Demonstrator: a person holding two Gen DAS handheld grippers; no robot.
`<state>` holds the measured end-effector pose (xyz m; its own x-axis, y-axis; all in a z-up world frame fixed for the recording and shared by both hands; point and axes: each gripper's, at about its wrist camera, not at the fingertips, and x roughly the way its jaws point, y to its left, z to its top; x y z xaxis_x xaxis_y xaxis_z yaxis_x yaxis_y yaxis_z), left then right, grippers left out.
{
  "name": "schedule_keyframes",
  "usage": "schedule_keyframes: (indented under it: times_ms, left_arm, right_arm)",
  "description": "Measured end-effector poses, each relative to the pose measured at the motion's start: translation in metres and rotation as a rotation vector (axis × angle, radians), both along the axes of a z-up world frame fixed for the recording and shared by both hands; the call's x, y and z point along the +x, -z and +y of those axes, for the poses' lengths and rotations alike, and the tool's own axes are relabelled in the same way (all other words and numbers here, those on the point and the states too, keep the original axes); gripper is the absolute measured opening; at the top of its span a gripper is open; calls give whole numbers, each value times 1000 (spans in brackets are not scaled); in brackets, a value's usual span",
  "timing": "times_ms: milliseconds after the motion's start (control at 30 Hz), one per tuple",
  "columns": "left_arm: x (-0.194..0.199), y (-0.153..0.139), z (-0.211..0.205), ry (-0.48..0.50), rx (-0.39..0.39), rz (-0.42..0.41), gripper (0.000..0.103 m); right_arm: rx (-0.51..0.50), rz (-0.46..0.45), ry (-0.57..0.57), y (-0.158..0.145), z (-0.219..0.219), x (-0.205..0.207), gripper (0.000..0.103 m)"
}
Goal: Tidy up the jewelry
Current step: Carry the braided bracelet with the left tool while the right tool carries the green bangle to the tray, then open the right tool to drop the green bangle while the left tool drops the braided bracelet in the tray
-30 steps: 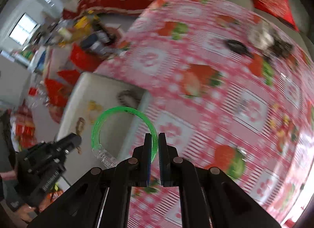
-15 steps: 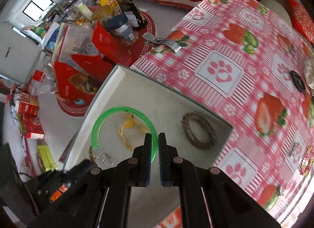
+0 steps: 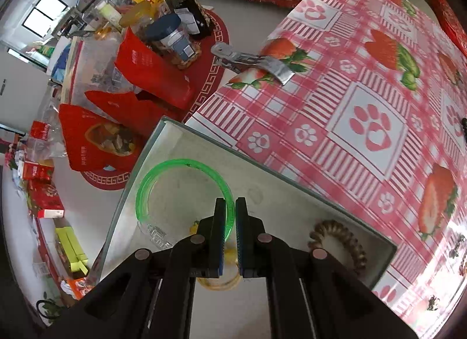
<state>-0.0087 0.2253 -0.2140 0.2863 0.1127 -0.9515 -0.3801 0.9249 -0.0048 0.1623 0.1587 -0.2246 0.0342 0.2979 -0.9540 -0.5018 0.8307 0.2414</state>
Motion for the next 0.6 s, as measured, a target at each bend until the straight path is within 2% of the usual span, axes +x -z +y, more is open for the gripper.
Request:
schedule_keyframes:
  times_ms: [433,500,600]
  left_arm:
    - [3,1,-8,31,48,22,16]
    - [4,1,-9,35,58,27,16]
    - [4,0,-10,37,65,34,16]
  right_arm:
    - [6,25,-28,8,8,4,9]
    - [11,32,-27,8,7,5,12]
    - [26,39,-32,6,4,5,35]
